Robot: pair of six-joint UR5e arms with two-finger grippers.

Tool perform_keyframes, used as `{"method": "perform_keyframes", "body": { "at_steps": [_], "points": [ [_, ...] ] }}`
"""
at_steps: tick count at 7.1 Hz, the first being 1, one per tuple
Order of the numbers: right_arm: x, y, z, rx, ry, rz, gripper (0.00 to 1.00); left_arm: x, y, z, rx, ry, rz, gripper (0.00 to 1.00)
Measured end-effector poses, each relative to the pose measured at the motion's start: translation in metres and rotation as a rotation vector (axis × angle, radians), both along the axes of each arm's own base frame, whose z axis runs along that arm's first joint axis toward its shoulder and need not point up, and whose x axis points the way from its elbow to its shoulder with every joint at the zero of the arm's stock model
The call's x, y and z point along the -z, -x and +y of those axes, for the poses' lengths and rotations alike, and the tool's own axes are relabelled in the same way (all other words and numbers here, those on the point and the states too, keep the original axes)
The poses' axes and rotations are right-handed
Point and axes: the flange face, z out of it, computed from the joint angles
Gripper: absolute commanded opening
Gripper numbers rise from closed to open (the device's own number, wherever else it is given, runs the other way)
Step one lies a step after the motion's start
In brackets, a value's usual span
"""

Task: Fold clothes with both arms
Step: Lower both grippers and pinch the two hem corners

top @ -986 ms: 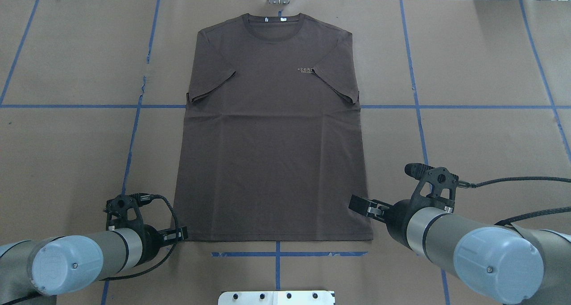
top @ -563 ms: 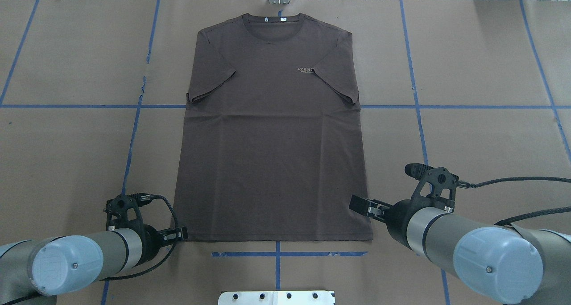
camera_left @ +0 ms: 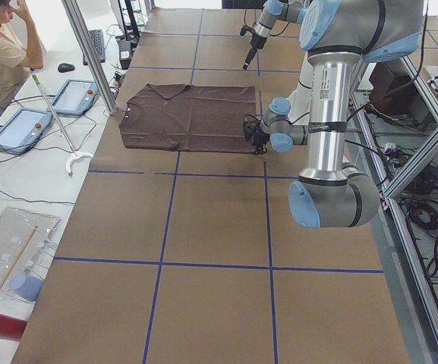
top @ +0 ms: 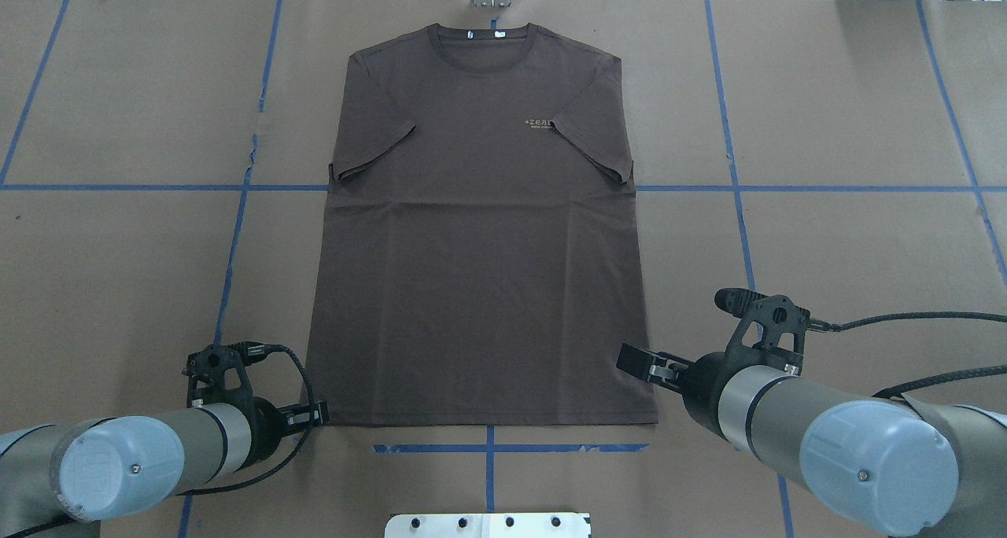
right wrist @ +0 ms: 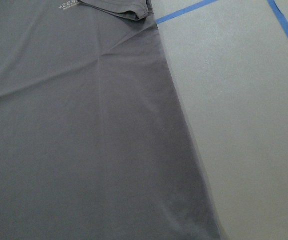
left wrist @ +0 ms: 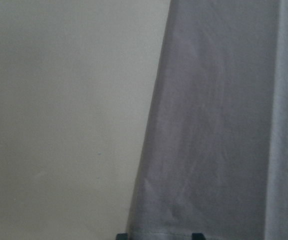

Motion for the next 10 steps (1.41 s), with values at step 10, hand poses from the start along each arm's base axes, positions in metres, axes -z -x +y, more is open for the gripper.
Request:
{"method": "perform_keyframes", "body": {
  "at_steps": [10],
  "points": [
    [-0.033,0.033,0.006,-0.064,0.017,0.069,0.68,0.025,-0.005,-0.002,-0.001,-0.014,0.042,0.0]
  ]
}}
